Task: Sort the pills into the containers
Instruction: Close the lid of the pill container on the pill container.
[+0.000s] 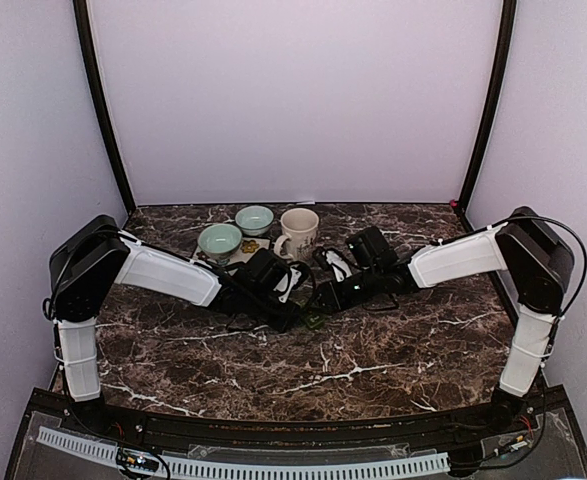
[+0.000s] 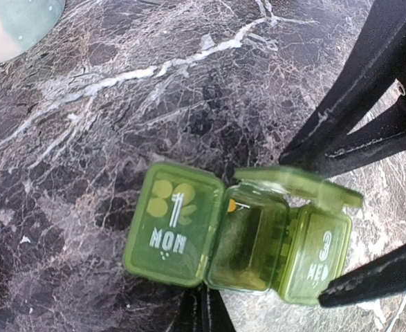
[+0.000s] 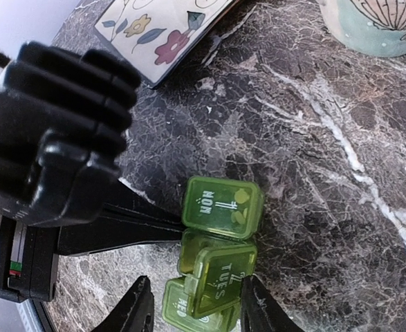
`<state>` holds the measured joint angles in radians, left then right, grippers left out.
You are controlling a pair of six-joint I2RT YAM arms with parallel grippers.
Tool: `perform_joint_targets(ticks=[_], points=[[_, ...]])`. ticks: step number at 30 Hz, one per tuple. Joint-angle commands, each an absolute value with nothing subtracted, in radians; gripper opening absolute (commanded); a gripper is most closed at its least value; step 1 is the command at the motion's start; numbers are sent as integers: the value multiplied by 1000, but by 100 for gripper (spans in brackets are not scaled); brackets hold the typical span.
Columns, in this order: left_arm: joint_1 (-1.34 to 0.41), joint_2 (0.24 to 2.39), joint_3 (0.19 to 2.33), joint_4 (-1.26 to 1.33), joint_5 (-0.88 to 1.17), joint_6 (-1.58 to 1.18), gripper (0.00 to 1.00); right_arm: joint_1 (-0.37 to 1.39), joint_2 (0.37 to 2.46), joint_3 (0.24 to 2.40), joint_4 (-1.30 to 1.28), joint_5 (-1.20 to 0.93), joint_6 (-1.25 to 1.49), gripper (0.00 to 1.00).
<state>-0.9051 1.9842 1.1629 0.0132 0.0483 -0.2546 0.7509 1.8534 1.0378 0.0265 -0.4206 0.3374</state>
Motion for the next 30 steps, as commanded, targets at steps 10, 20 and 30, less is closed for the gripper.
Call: perform_joint_targets(ticks=[10,20,30], points=[[-887,1988,1190,12,58,-240,0,763,1801,1061,29,-431,333,43],[-884,1990,1192,16,60,-239,0,764,1796,1064,42,-438,346,42],[-882,1990,1192,19,63,-242,0,764,1787,1050,72,-460,374,33]])
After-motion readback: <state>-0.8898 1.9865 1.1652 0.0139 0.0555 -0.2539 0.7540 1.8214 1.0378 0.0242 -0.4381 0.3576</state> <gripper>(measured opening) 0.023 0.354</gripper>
